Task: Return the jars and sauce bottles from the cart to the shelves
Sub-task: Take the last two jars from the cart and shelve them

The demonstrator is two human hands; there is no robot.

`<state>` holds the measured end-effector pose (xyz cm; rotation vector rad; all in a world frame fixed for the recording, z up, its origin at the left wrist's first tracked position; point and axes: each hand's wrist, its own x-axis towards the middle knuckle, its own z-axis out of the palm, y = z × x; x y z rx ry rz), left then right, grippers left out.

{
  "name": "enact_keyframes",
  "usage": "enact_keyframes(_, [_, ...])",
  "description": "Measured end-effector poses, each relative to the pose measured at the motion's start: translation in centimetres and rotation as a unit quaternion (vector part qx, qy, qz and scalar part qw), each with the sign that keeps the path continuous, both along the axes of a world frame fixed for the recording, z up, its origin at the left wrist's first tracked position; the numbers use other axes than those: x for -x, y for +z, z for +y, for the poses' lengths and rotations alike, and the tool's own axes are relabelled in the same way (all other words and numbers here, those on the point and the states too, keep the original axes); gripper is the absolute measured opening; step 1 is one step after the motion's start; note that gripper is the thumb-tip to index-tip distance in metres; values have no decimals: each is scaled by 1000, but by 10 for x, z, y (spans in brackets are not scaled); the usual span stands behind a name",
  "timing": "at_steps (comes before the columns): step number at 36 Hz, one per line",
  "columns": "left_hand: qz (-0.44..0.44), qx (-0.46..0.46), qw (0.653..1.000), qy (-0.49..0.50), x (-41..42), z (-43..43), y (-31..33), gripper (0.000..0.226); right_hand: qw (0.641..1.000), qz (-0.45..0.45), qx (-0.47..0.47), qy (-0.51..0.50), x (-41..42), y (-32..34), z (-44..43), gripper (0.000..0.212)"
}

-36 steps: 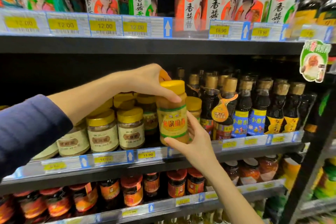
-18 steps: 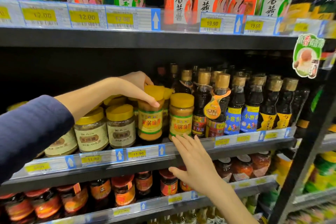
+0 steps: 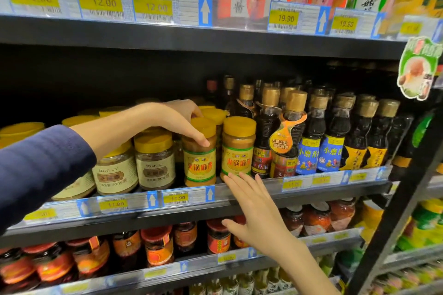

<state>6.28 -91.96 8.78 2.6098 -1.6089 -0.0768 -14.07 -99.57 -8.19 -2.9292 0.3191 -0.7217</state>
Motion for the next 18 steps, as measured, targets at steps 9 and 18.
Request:
enact_keyframes(9, [-60,-27,998,19,5,-7,1,94,1000,6,-11,-3,0,-1,-1,80])
enact_keyframes(18, [-45,7,999,6,4,-1,-3,91,1000,5,-22,8,1,0,-1,78])
